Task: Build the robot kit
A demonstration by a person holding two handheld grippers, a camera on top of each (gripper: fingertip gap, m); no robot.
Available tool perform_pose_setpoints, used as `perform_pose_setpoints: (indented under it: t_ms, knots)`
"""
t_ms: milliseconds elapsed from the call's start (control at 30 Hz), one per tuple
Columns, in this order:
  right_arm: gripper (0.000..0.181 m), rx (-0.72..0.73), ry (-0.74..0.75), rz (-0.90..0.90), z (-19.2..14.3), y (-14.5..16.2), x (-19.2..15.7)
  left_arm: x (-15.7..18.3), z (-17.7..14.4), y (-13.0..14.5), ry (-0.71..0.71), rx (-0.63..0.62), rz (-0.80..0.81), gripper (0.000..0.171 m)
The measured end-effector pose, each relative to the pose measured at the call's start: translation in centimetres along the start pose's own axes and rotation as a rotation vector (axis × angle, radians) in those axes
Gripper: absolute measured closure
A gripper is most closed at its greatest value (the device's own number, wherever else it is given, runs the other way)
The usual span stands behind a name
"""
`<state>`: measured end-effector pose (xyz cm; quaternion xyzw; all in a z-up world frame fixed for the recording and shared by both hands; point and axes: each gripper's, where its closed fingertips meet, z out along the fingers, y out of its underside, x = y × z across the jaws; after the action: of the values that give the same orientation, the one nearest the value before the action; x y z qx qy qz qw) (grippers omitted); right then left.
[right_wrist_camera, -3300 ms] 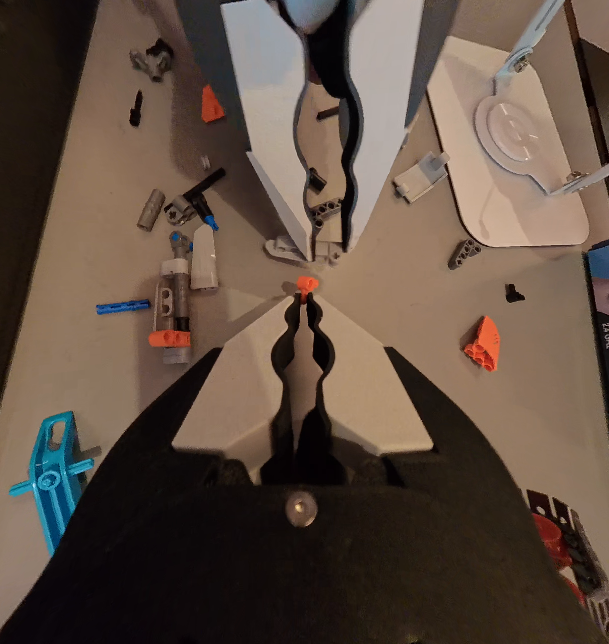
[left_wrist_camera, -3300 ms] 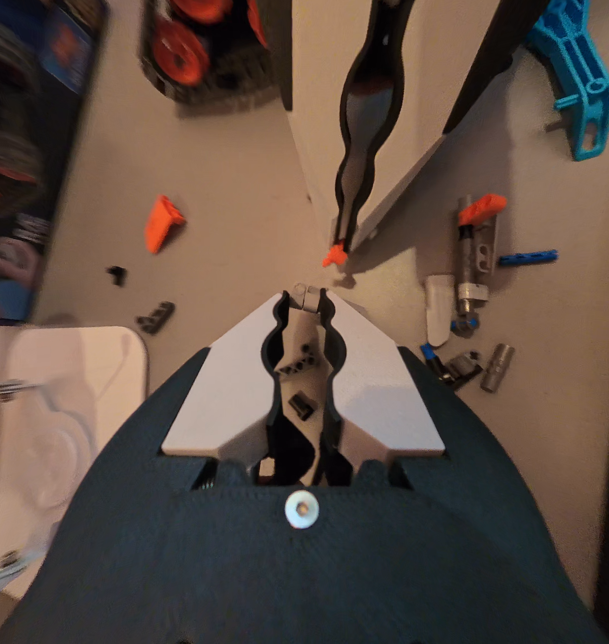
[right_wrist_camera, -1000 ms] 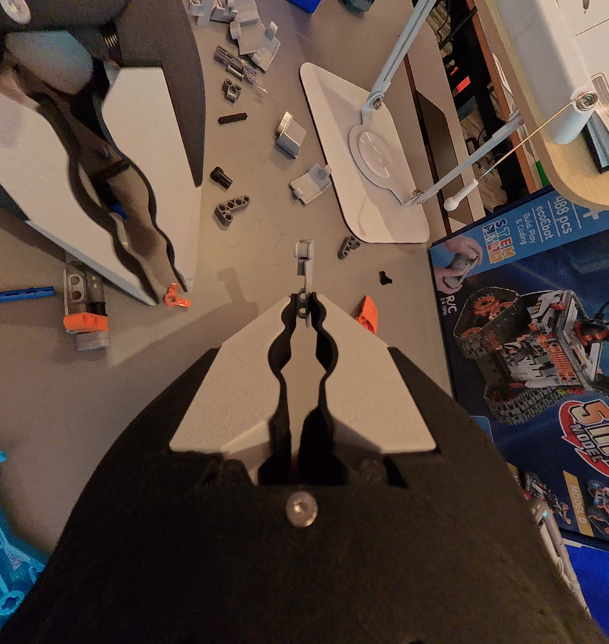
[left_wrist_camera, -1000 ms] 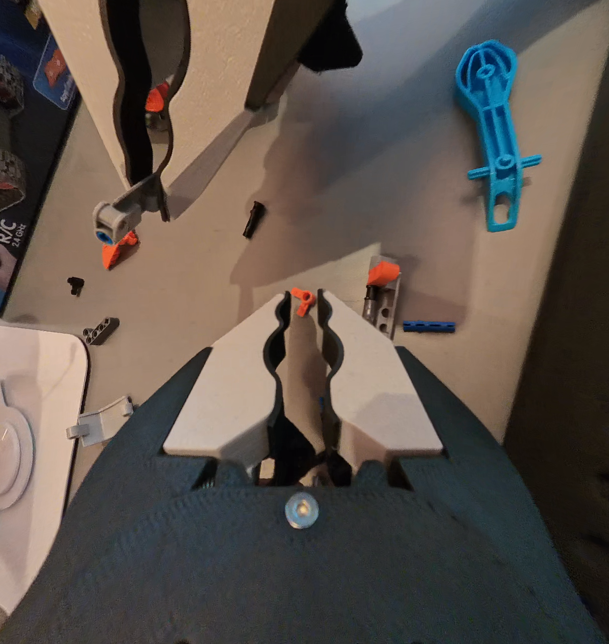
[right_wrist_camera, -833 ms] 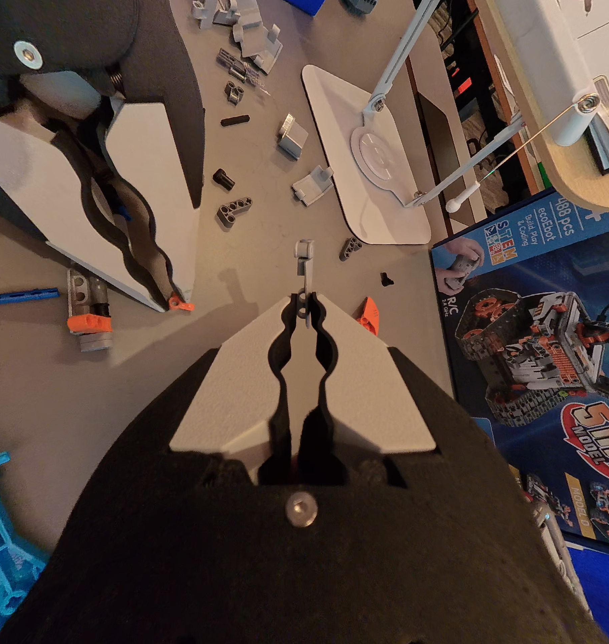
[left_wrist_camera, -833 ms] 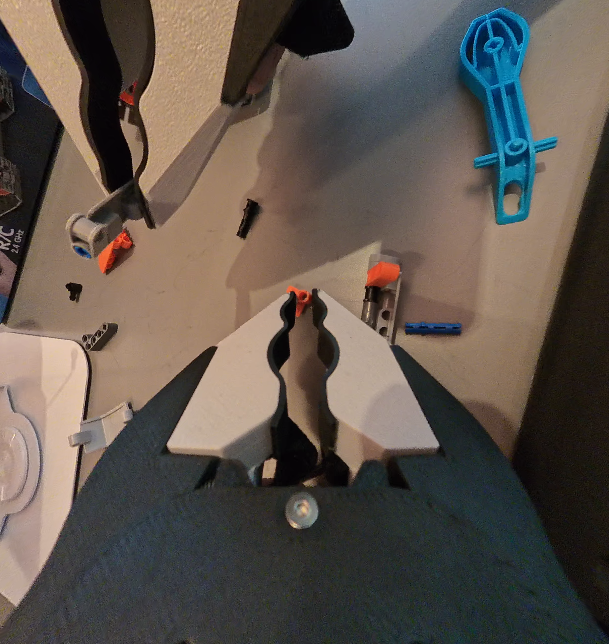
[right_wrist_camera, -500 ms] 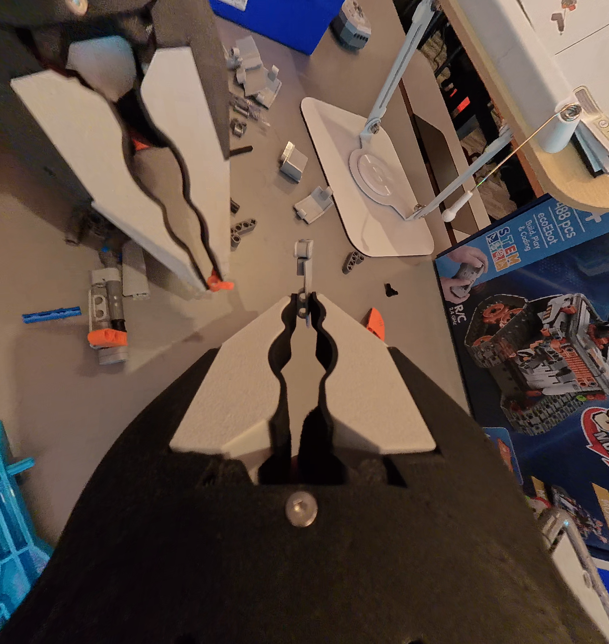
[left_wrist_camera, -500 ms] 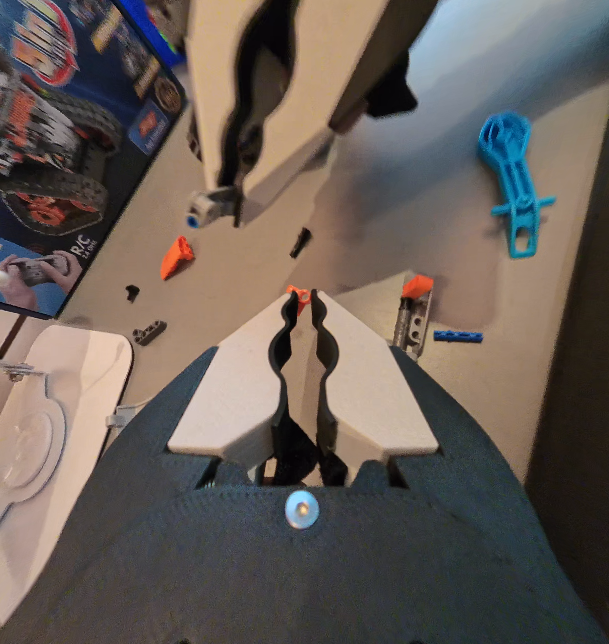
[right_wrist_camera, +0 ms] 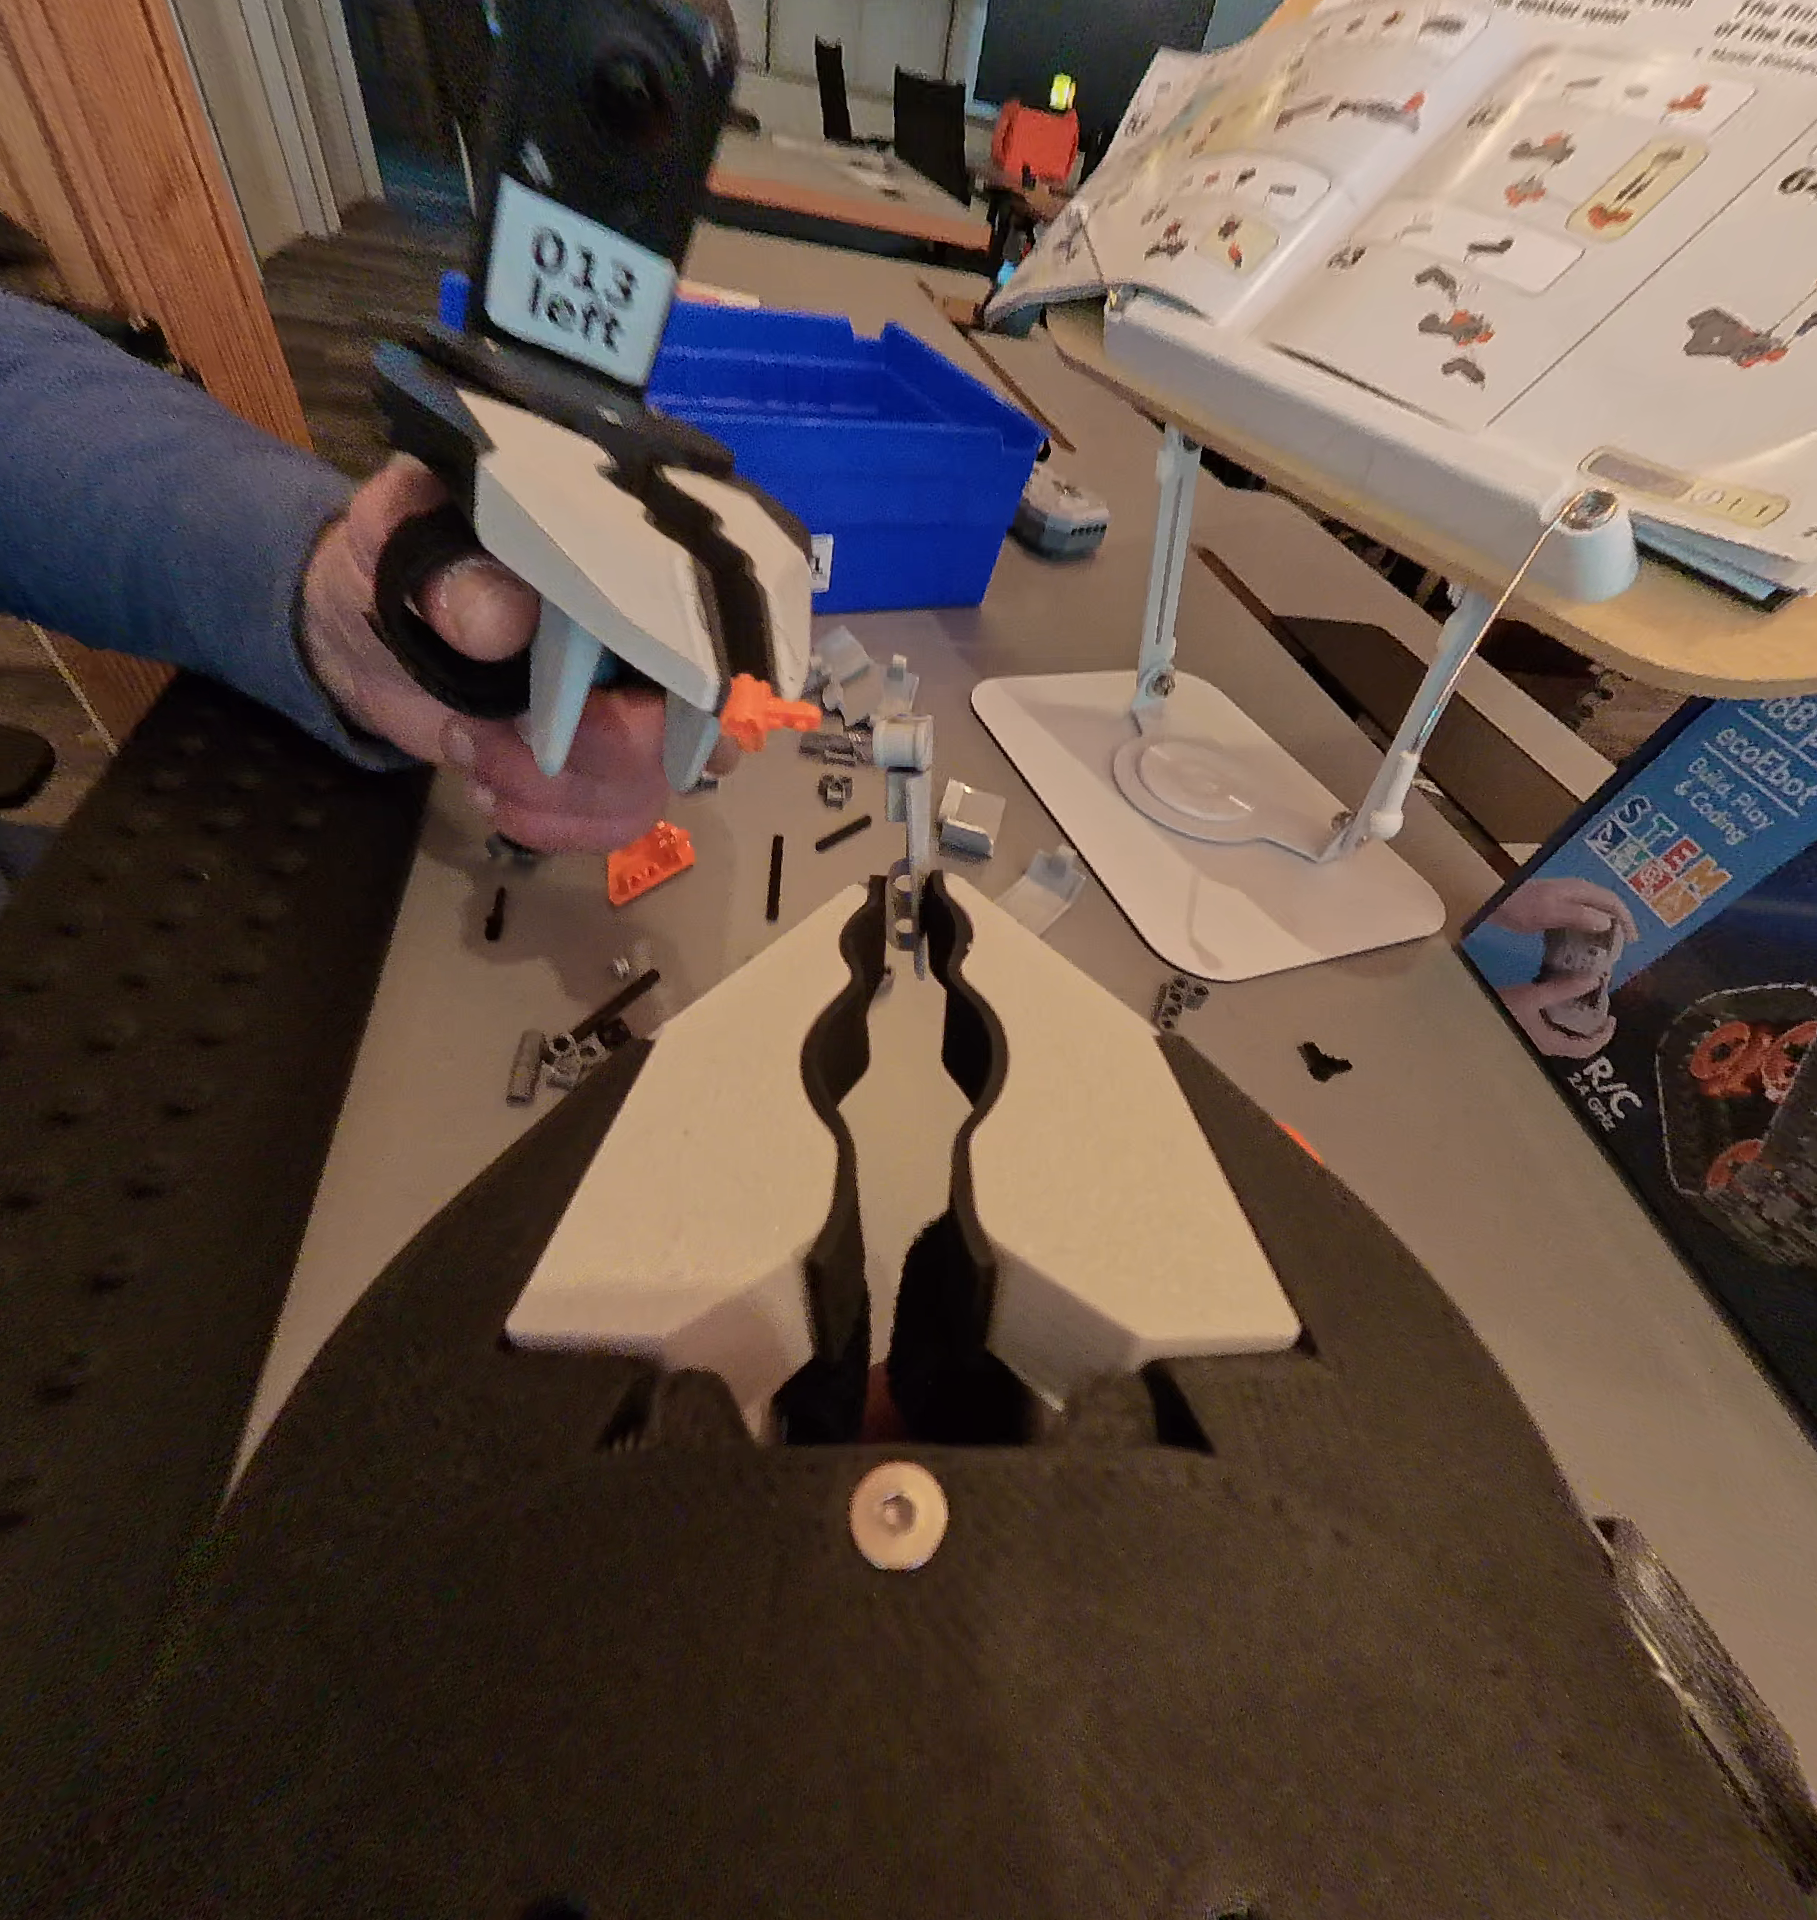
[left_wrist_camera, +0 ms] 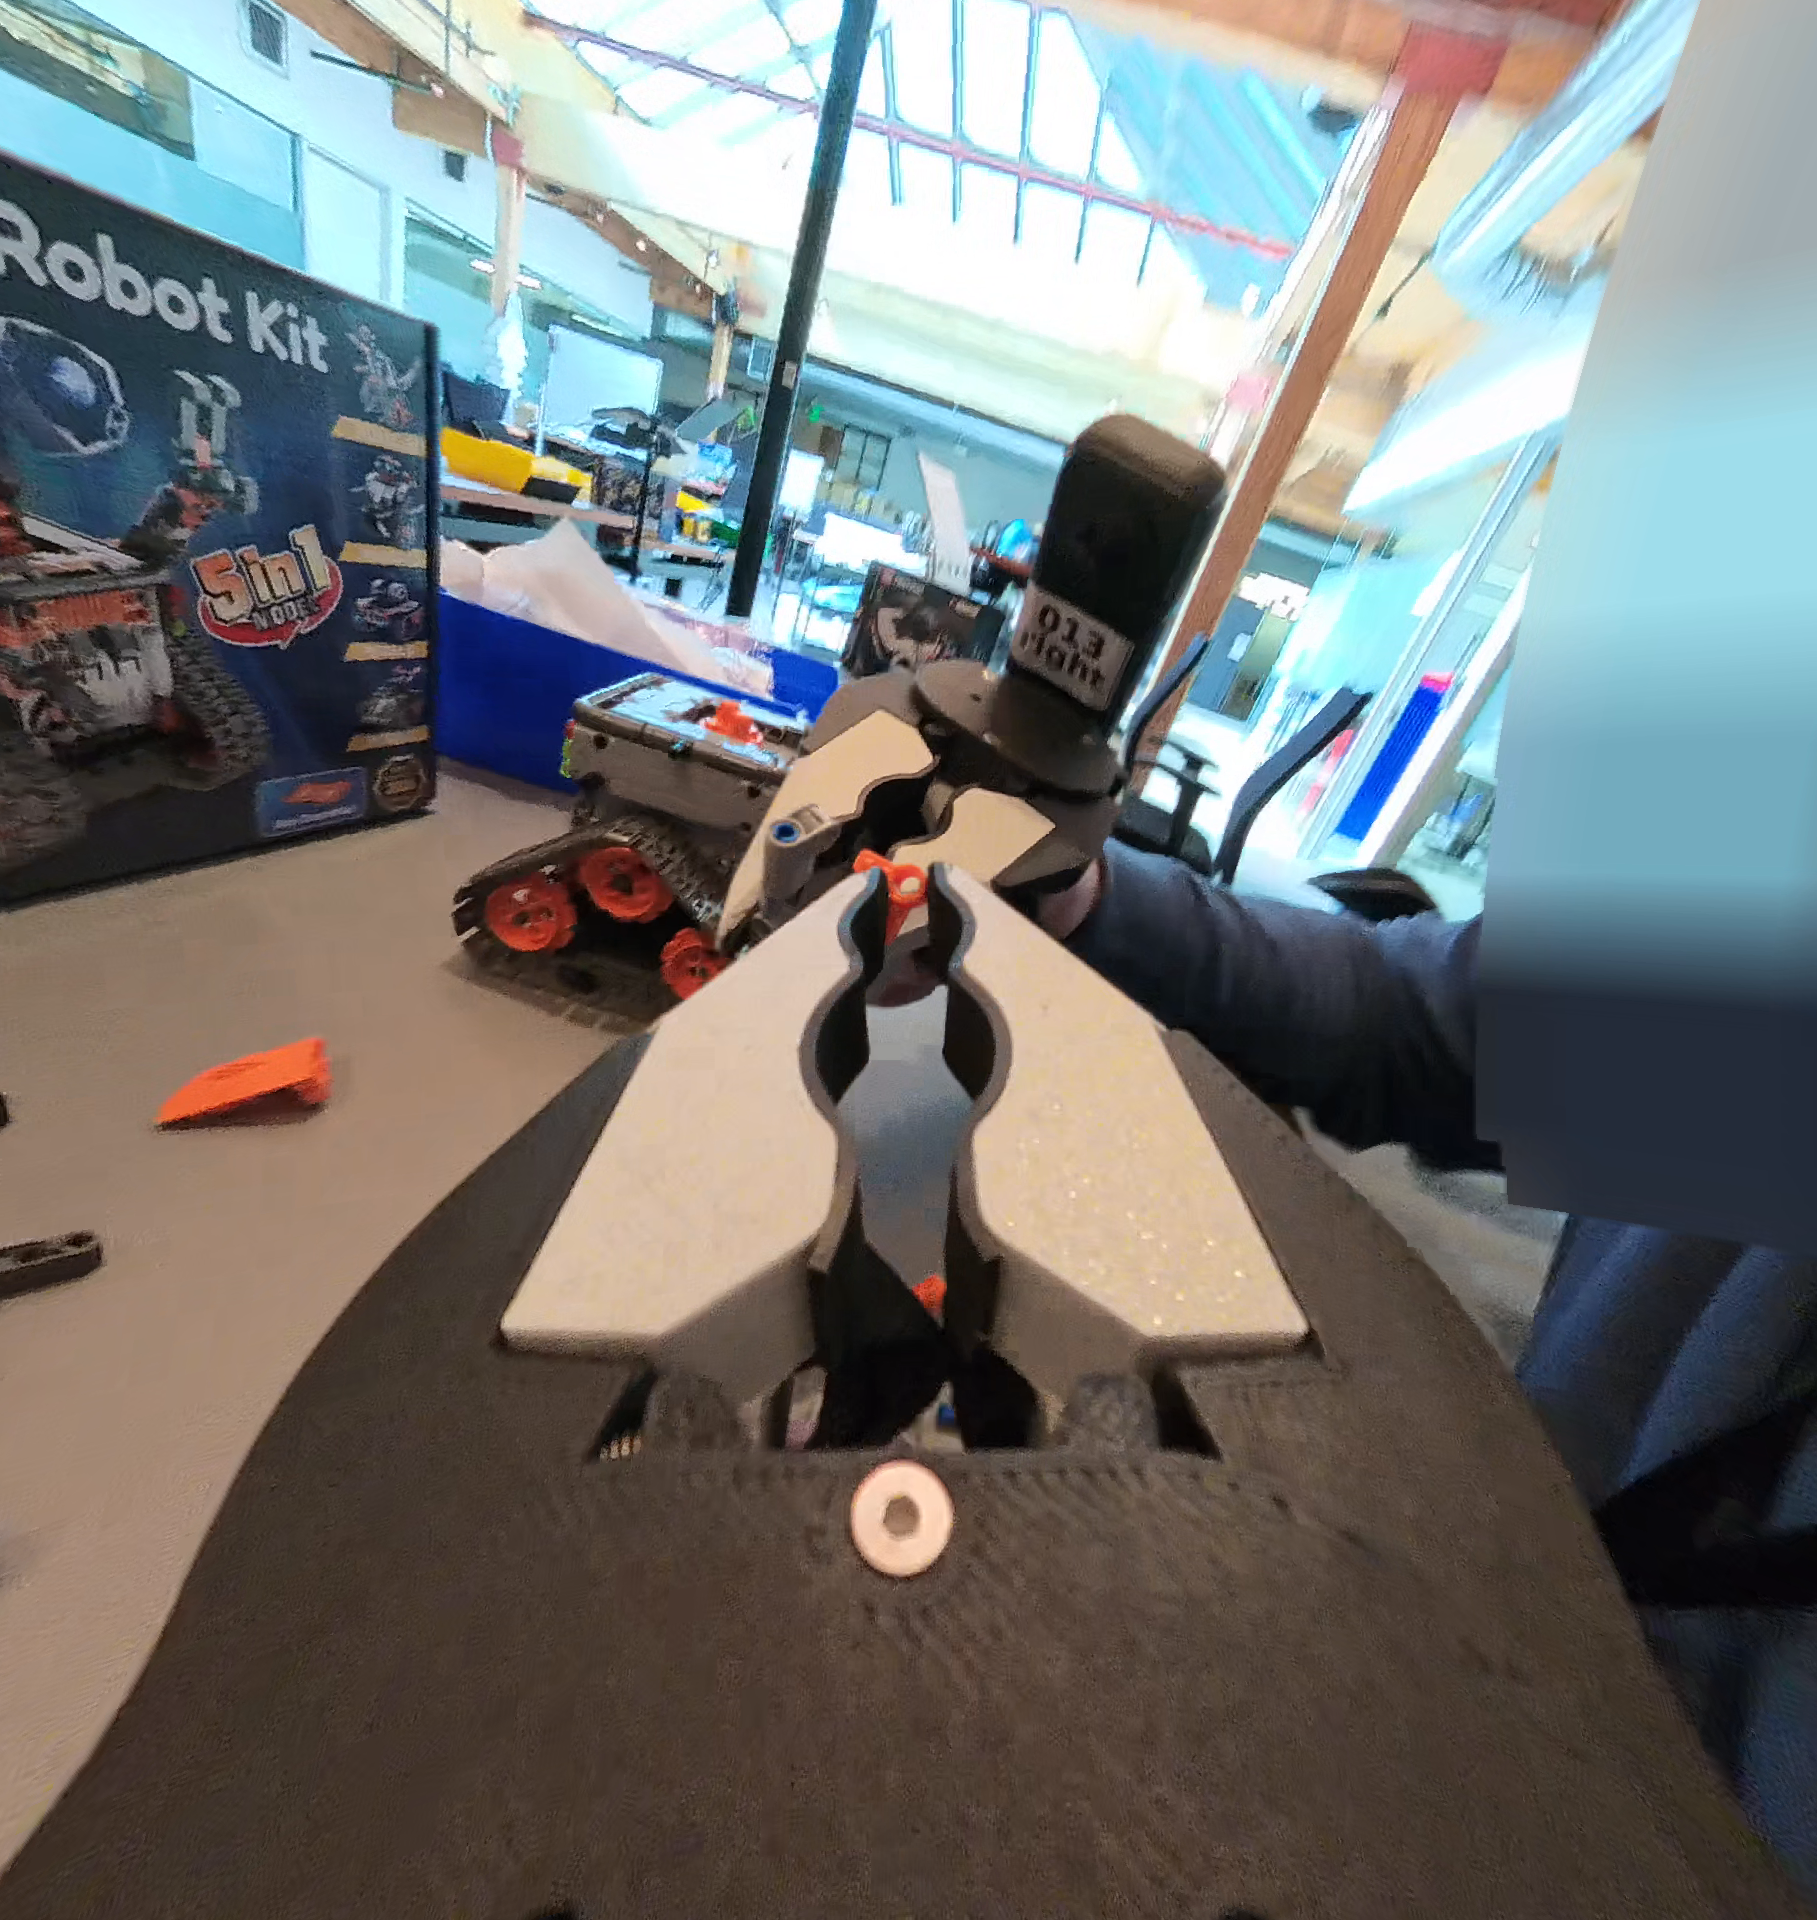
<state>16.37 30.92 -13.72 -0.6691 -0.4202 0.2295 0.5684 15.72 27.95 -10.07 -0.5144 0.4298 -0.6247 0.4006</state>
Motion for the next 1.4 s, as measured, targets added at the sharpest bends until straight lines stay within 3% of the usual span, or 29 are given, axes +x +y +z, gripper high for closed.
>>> perform_pose_setpoints:
  t_ms: [300, 700, 1400]
  knots:
    - [0.177, 0.114, -0.027, 0.118, 0.2, -2.1, -0.5, 0.0, 0.0, -2.2, 0.071, 0.184, -0.152, 0.165]
    - [0.177, 0.196, -0.040, 0.200, 0.1, -3.4, -0.5, 0.2, 0.2, -3.1, 0.107, 0.275, -0.234, 0.165]
    - [0.177, 0.224, 0.045, 0.146, 0.2, -3.8, 0.0, 0.3, 0.5, -3.5, 0.164, 0.327, -0.338, 0.165]
